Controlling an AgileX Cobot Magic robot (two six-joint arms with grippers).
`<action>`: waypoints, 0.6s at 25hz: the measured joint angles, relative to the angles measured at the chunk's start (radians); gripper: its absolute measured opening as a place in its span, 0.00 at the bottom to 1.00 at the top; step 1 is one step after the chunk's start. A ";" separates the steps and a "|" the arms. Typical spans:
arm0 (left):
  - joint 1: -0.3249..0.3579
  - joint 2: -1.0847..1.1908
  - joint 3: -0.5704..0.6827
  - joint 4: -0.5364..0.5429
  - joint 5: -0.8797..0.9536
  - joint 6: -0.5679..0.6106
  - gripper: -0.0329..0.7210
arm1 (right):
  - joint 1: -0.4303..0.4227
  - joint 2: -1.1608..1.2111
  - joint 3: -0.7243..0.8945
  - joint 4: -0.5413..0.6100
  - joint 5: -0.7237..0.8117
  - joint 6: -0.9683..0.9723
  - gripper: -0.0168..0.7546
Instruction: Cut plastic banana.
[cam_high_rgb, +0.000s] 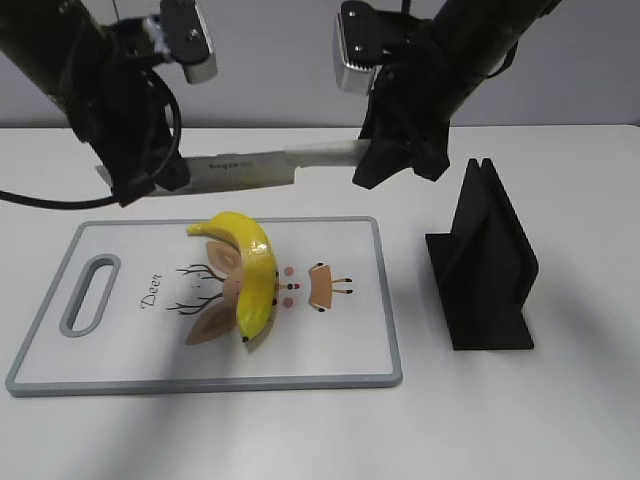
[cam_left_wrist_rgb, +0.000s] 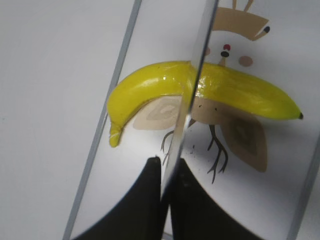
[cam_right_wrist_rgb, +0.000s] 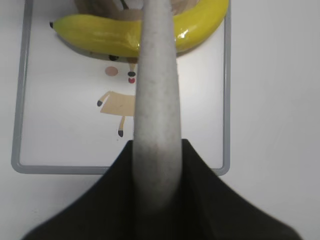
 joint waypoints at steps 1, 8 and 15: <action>0.000 0.016 0.021 -0.009 -0.026 0.000 0.07 | 0.000 0.015 0.000 -0.011 -0.002 0.001 0.23; -0.004 0.195 0.192 -0.057 -0.375 0.006 0.07 | 0.002 0.204 0.000 -0.090 -0.095 0.000 0.24; -0.006 0.237 0.183 -0.068 -0.418 0.026 0.08 | -0.002 0.267 -0.021 -0.109 -0.094 -0.002 0.25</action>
